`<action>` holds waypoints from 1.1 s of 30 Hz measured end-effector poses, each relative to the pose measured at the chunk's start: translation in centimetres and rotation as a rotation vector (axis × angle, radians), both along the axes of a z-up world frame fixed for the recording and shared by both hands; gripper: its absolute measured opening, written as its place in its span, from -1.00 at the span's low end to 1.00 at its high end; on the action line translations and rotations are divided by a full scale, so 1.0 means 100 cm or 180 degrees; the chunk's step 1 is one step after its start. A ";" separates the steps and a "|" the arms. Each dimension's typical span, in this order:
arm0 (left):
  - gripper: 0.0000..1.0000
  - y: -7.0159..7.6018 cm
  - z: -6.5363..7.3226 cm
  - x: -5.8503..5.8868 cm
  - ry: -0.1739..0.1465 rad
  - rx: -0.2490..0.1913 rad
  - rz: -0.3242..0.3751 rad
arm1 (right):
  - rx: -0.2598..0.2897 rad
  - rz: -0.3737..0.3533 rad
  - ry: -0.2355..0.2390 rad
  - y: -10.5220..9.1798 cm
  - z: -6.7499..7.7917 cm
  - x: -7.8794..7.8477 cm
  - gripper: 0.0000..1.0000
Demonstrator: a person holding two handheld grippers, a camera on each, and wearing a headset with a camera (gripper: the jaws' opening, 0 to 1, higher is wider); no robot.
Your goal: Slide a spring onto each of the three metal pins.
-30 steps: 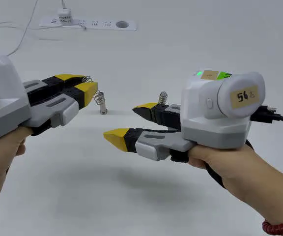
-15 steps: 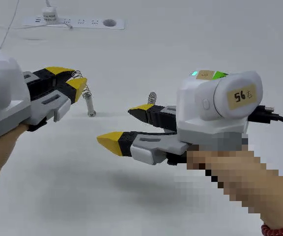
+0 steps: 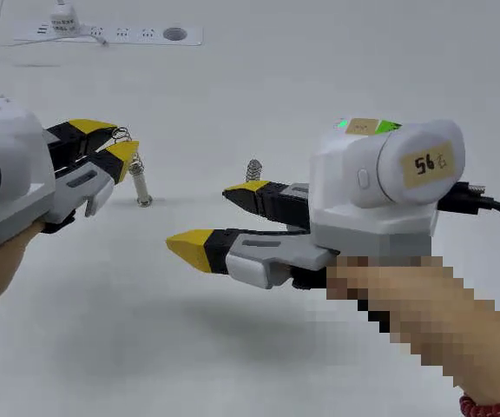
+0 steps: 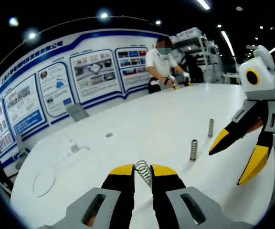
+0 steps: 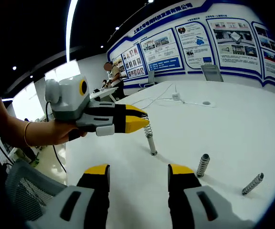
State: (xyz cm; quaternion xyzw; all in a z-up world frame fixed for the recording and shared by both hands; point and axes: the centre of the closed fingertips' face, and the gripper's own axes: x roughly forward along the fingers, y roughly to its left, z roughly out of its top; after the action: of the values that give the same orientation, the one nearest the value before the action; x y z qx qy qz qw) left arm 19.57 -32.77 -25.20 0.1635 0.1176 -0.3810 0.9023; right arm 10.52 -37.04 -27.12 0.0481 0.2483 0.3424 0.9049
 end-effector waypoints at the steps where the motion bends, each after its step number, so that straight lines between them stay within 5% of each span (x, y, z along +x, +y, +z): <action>1: -0.75 0.000 -0.001 0.000 0.0005 0.0006 -0.0004 | 0.0003 -0.0002 0.0003 0.000 0.000 0.000 0.00; 7: -0.75 -0.001 -0.011 0.001 0.0021 0.0044 0.0018 | 0.0007 -0.0024 0.0014 -0.002 0.000 0.000 0.00; 19: -0.76 -0.004 -0.008 0.000 0.0005 -0.0019 0.0041 | 0.0002 -0.0041 0.0044 -0.006 -0.002 -0.002 0.02; 33: -0.79 -0.003 -0.023 -0.003 0.0178 -0.0094 0.0138 | 0.0000 -0.0076 0.0046 -0.008 -0.001 -0.001 0.03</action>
State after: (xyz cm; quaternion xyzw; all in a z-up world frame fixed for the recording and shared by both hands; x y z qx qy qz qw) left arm 19.23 -33.04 -27.50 0.1368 0.1406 -0.3675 0.9091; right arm 10.46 -37.86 -27.22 0.0536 0.2543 0.3311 0.9071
